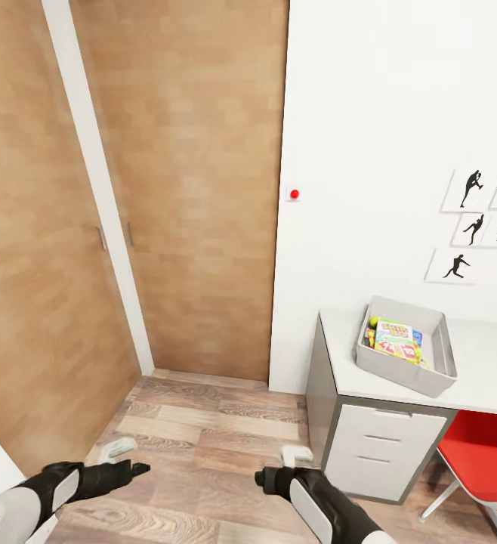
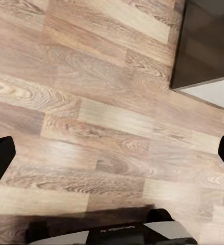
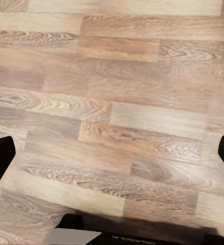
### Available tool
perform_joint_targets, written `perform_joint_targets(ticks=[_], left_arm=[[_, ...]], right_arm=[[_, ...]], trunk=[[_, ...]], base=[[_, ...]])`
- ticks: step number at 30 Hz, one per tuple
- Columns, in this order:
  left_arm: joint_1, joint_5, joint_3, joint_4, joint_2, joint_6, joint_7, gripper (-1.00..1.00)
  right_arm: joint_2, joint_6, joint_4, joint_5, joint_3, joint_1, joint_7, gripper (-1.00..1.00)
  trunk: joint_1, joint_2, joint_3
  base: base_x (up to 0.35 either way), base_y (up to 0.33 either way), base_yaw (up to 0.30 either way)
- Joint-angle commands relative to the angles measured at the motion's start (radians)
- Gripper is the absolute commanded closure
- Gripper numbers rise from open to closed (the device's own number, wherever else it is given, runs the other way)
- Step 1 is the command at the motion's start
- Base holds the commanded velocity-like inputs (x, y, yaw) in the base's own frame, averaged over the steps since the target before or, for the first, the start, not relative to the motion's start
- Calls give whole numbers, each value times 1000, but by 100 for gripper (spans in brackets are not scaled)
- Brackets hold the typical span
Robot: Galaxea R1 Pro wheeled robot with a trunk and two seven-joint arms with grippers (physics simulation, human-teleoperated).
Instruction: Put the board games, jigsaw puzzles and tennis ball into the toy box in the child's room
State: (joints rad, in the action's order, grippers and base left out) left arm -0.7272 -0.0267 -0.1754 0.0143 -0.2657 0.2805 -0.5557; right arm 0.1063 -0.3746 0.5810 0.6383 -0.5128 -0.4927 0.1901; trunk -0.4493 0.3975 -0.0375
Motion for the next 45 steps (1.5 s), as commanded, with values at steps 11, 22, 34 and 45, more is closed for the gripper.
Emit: perform_joint_targets(ticks=[11, 22, 34, 45], left_arm=[[84, -6, -7, -2, 102, -189, 395, -100], [205, 3, -7, -2, 190, -310, 666, -100], [314, 35, -6, -2, 216, -358, 714, -100], [375, 38, -7, -2, 214, -363, 717, -100]], right_arm=[[-6, 144, -203, 12, -10, -1, 16, -100], [-10, 316, -437, 12, -13, 0, 18, -100], [-64, 466, -565, 13, -10, 3, 20, -100], [-92, 494, -570, 14, -7, 77, 20, -100]], trunk=[[-1, 2, -2], [-1, 2, -2], [-1, 2, -2], [-1, 2, -2]], base=[[0, 0, 0], [0, 0, 0], [0, 0, 0], [0, 0, 0]])
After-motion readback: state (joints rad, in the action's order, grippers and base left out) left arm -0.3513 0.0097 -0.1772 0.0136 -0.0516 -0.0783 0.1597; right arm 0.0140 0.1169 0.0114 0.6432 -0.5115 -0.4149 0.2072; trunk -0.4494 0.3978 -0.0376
